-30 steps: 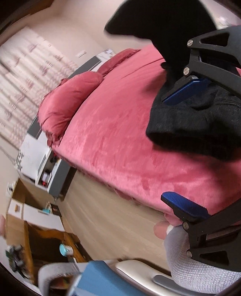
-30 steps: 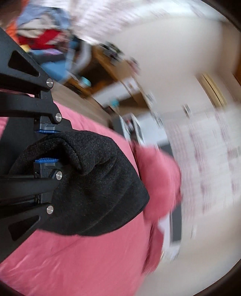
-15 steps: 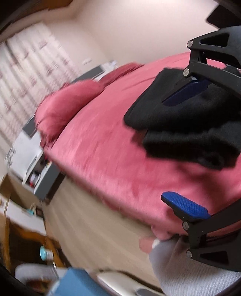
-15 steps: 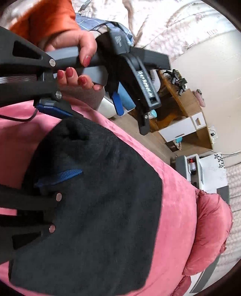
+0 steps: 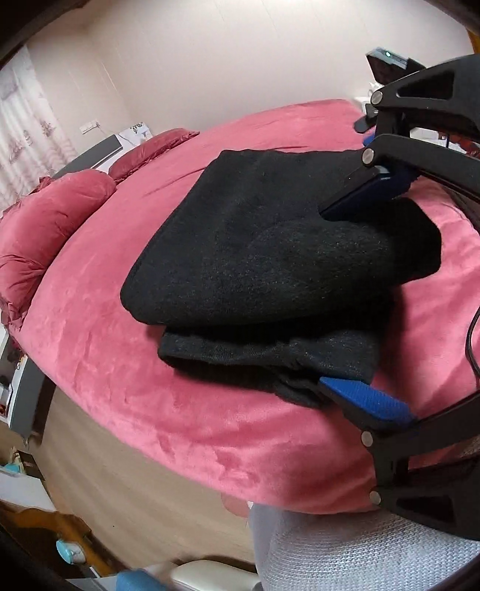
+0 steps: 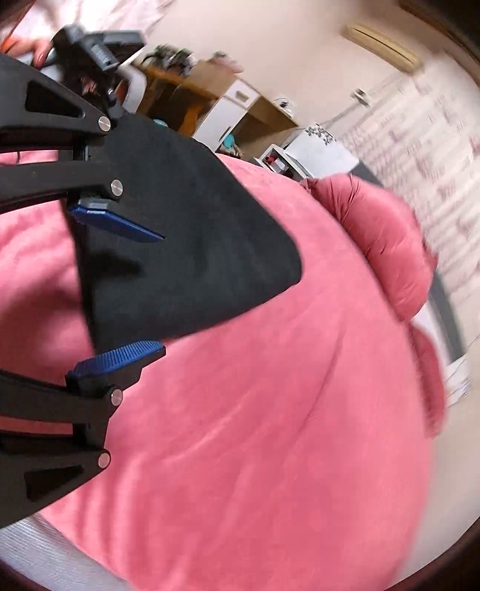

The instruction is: Fold large clothes

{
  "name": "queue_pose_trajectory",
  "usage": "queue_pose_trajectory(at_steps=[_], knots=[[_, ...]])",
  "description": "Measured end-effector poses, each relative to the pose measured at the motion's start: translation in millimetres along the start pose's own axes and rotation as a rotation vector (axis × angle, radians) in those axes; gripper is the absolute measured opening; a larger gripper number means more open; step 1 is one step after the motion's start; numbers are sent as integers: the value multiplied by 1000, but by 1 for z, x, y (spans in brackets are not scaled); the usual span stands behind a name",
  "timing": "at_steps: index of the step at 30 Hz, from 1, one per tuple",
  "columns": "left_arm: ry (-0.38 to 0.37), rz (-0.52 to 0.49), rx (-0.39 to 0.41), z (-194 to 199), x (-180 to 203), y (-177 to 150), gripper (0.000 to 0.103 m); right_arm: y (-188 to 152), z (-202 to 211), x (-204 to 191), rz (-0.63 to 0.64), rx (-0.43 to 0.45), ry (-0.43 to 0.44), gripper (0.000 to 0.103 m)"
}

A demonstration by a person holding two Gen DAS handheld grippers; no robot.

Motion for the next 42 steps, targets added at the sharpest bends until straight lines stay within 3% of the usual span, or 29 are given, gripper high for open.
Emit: queue_pose_trajectory(at_steps=[6, 9, 12, 15, 17, 19, 22, 25, 27, 29, 30, 31, 34, 39, 42], knots=[[-17, 79, -43, 11, -1, 6, 66, -7, -24, 22, -248, -152, 390, 56], [-46, 97, -47, 18, -4, 6, 65, -11, -38, 37, -359, -209, 474, 54], [2, 77, -46, 17, -2, 9, 67, -8, -46, 51, -461, -177, 424, 48], [94, -4, -42, -1, 15, 12, 63, 3, -48, 50, -449, -150, 369, 34], [184, -111, -12, -2, 27, 7, 39, 12, -41, 34, -338, -121, 241, 19], [150, -184, 23, 13, 36, -2, 23, 17, -28, 9, -217, -71, 159, 15], [191, -311, 54, 38, 46, -20, 22, 16, -2, -35, -11, 6, 46, 13], [206, -315, 6, 20, 21, -27, 23, 12, -10, -41, 47, -26, 24, 13], [174, -286, -29, 0, 4, -26, 30, 5, -40, -23, 22, -92, -58, 14], [131, -233, -53, 0, -6, -23, 47, 3, -56, -3, -63, -154, -52, 18], [156, -208, -53, 4, -11, -22, 71, 4, -53, 5, -129, -149, 11, 19], [176, -185, -56, 8, -16, -22, 80, 5, -48, 9, -155, -149, 45, 21], [151, -154, -72, 21, -25, -28, 79, 8, -31, 3, -149, -174, 40, 23], [255, -250, 109, 46, 11, -26, 81, 16, -21, -14, -124, -165, -47, 26], [287, -269, 124, 33, 28, -9, 84, 10, -20, -5, -101, -203, -79, 27]])
Point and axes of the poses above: each gripper's, at about its wrist camera, not at the fingertips, and z roughly against the way its jaws point, x to its right, y to its top, the point moved 1 cm from there along -z, roughly the way its jaws point, and after that the axes turned 15 degrees about -x, right-handed, at the moved point
